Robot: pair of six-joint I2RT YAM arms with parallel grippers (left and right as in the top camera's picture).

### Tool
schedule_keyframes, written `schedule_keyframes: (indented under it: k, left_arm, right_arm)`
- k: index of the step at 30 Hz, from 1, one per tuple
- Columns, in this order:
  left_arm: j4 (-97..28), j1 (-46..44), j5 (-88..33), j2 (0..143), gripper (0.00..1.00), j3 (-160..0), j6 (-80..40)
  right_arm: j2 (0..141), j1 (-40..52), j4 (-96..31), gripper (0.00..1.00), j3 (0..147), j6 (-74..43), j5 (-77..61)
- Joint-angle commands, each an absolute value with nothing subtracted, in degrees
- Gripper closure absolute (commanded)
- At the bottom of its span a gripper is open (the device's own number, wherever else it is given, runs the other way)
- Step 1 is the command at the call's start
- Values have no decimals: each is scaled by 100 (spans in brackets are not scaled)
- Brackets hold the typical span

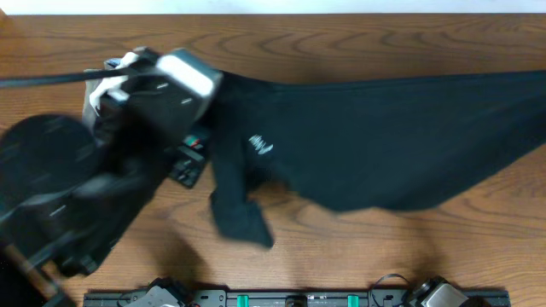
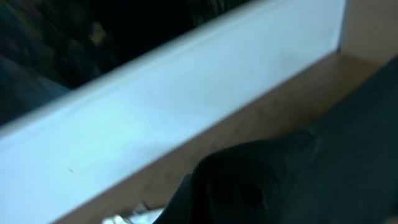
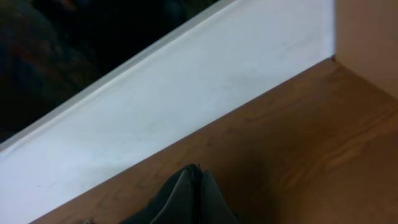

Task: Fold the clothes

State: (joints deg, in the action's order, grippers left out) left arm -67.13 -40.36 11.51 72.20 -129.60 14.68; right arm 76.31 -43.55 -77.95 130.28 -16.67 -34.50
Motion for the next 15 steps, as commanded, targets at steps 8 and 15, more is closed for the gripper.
schedule_keyframes:
  k: [8, 15]
  left_arm:
    - [-6591, -4049, 1441, 7489, 94, -13273, 1813]
    - [-6351, -4064, 773, 8128, 94, -13273, 2268]
  right_arm:
    - [7647, -4423, -8051, 99, 13423, -1474, -2886]
    - [7811, -4427, -7784, 99, 13426, -1474, -2692]
